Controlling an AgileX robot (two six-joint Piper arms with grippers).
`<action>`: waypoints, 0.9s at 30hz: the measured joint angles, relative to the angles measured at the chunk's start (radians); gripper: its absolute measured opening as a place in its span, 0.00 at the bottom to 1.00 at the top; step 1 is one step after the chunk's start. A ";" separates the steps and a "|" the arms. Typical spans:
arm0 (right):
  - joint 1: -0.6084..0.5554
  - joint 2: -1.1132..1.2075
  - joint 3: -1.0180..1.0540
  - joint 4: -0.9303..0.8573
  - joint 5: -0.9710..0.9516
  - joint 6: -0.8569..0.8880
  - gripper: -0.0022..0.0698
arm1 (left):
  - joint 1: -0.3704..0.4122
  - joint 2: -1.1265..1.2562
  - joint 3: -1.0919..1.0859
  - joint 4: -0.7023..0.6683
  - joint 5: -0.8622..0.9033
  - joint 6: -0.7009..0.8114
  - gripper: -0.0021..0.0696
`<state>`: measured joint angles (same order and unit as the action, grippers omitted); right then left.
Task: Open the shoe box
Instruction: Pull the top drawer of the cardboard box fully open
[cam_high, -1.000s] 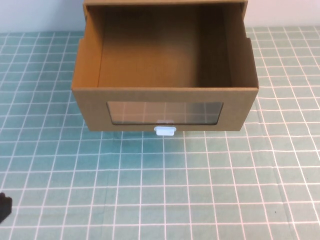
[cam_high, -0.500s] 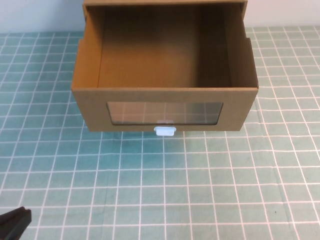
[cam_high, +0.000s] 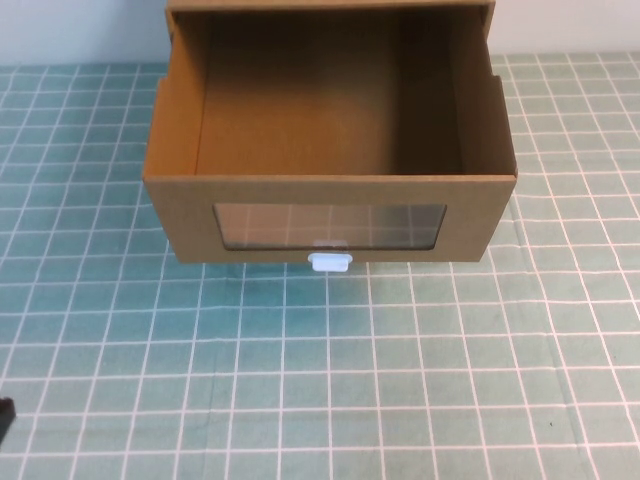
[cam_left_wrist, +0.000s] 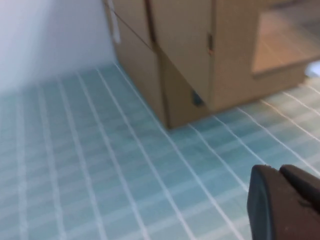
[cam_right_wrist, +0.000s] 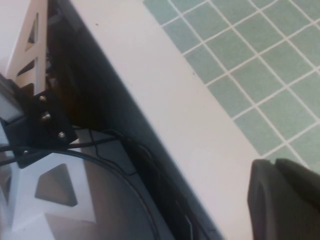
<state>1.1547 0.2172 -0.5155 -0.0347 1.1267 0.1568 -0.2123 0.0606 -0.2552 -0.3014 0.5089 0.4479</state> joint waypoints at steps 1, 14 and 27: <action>0.000 0.000 0.000 0.007 0.000 0.000 0.01 | 0.000 -0.012 0.019 0.007 -0.034 0.012 0.02; 0.000 0.000 0.000 0.019 0.000 0.000 0.01 | 0.004 -0.070 0.281 0.023 -0.369 0.017 0.02; 0.000 0.000 0.000 0.020 0.000 0.000 0.01 | 0.013 -0.071 0.281 0.059 -0.150 -0.008 0.02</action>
<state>1.1547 0.2172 -0.5155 -0.0142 1.1267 0.1568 -0.1996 -0.0105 0.0257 -0.2422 0.3585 0.4400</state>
